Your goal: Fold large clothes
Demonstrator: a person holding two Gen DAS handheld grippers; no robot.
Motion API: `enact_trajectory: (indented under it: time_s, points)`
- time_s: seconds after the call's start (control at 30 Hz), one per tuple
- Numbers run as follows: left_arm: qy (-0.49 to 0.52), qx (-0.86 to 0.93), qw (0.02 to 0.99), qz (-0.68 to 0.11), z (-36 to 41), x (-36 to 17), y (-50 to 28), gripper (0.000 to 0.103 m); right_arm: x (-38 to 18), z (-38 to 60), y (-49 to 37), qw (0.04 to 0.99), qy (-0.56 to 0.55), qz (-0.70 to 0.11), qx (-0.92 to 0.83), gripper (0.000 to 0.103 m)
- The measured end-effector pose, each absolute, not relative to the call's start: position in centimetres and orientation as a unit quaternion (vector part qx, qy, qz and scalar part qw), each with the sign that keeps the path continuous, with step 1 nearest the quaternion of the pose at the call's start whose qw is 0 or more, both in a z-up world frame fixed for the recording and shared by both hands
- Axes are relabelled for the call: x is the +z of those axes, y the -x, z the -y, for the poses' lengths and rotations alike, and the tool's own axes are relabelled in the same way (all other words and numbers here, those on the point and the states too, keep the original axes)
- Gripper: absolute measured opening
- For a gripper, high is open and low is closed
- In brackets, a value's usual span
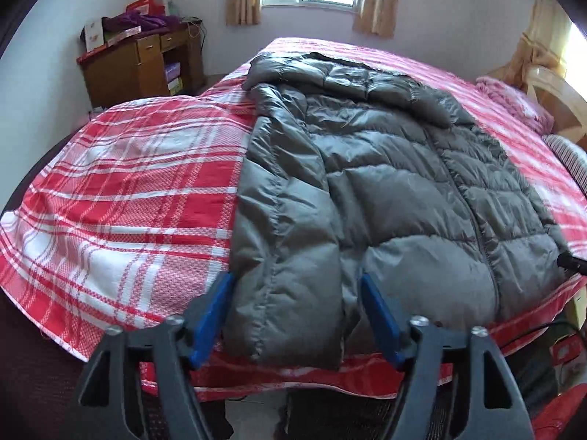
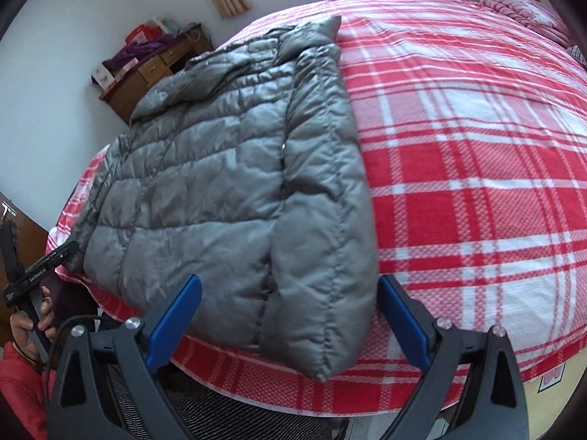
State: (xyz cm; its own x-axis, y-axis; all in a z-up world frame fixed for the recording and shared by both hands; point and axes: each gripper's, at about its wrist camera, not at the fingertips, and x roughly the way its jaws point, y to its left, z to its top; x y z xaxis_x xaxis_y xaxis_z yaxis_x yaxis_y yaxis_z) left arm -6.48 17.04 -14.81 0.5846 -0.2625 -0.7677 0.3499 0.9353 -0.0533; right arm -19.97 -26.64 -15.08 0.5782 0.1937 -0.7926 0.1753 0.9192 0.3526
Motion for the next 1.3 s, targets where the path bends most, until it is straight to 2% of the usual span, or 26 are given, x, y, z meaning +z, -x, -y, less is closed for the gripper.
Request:
enact_trajectory:
  time_s: [0.13,0.2,0.27,0.3,0.33,0.47,0.73,1.03,1.3]
  points:
    - [-0.079,-0.169,0.885,-0.426,-16.3,-15.0,6.5,0.075,-15.2,26.1,19.6,0.868,-0.187,-0.460,0.014,0.098]
    - [-0.066,-0.168,0.889,-0.420,-16.5,-15.0,6.6,0.074,-15.5,25.8,19.4,0.869,-0.176,-0.463,0.011,0.089]
    - [-0.055,-0.170,0.892,-0.415,-16.8,-15.0,6.6,0.048,-15.6,25.5,19.2,0.871,-0.148,-0.468,0.001,0.062]
    - [-0.036,-0.181,0.885,-0.428,-17.2,-15.3,6.3,0.028,-15.5,25.4,19.2,0.873,-0.139,-0.467,0.004,0.052]
    - [-0.017,-0.188,0.881,-0.434,-17.5,-15.5,6.1,0.027,-15.5,25.4,19.2,0.872,-0.145,-0.468,0.016,0.034]
    - [0.009,-0.203,0.883,-0.423,-18.2,-14.4,6.2,0.019,-15.0,25.8,19.4,0.872,-0.179,-0.455,0.033,0.018]
    - [0.080,-0.259,0.892,-0.362,-20.5,-9.0,8.0,0.014,-9.3,26.6,21.4,0.899,-0.238,-0.359,0.084,0.015]
    - [0.148,-0.323,0.889,-0.289,-23.1,-2.2,10.9,0.014,-3.3,26.9,24.7,0.926,-0.231,-0.286,0.092,0.015]
    - [0.183,-0.339,0.886,-0.259,-23.5,2.4,9.1,0.014,2.1,28.9,26.9,0.945,-0.259,-0.179,0.089,0.015]
